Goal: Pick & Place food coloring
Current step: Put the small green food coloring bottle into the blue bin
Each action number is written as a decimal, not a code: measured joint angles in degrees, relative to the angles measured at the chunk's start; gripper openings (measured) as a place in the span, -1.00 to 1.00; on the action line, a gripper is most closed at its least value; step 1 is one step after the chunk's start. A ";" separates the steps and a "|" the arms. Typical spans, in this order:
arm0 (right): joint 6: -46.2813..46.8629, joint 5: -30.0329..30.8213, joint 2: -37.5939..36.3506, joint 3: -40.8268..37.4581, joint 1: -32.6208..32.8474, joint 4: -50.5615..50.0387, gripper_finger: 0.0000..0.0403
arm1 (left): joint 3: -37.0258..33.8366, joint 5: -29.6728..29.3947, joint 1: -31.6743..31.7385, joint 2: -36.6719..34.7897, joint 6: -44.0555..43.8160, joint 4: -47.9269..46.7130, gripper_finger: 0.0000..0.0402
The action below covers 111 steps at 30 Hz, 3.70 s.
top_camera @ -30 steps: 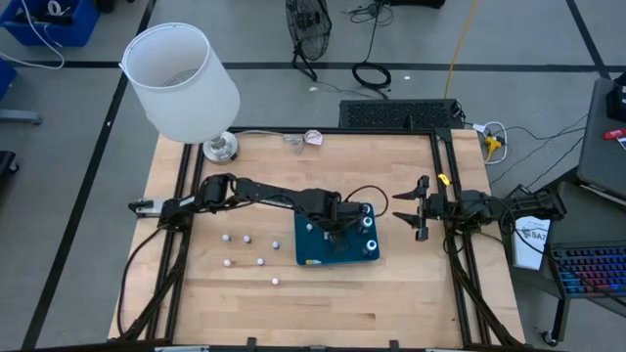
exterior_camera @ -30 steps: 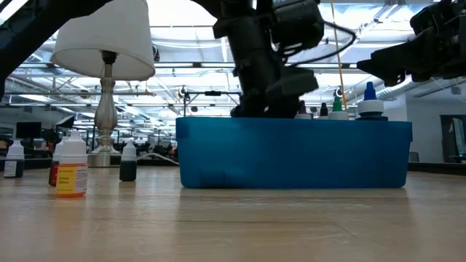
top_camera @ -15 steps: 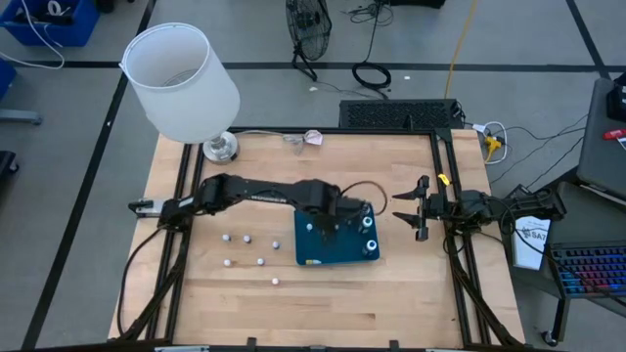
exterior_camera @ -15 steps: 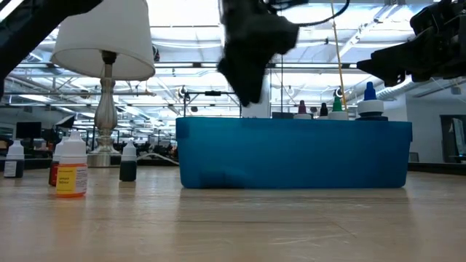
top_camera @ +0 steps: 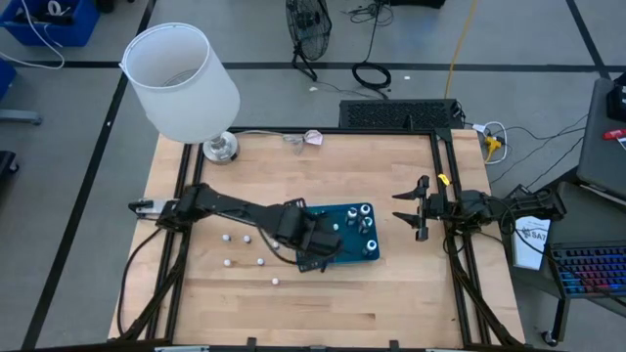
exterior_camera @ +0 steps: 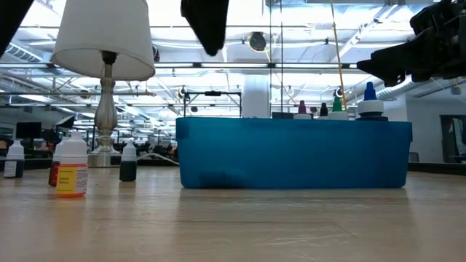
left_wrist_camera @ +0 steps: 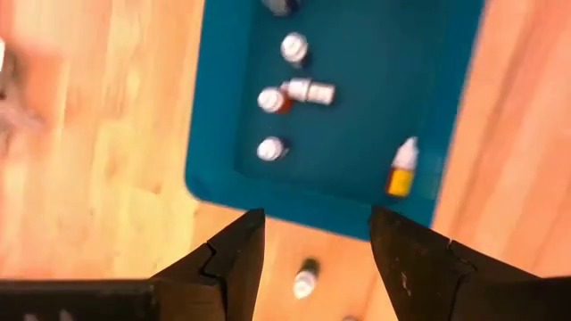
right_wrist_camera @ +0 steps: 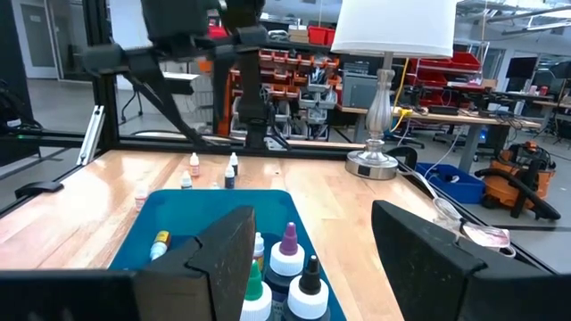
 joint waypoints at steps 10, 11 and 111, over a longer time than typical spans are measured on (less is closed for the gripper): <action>0.01 0.00 0.04 -0.01 0.00 0.17 0.05 | -23.38 -2.21 -0.44 -17.50 -7.12 13.00 0.01; 0.02 0.00 0.04 0.00 0.00 0.27 0.05 | -26.98 -0.98 -0.31 -19.70 -6.70 15.82 0.00; 0.00 0.00 0.10 0.00 -0.02 -0.02 0.05 | -55.87 13.28 3.05 -15.99 -13.07 35.19 0.19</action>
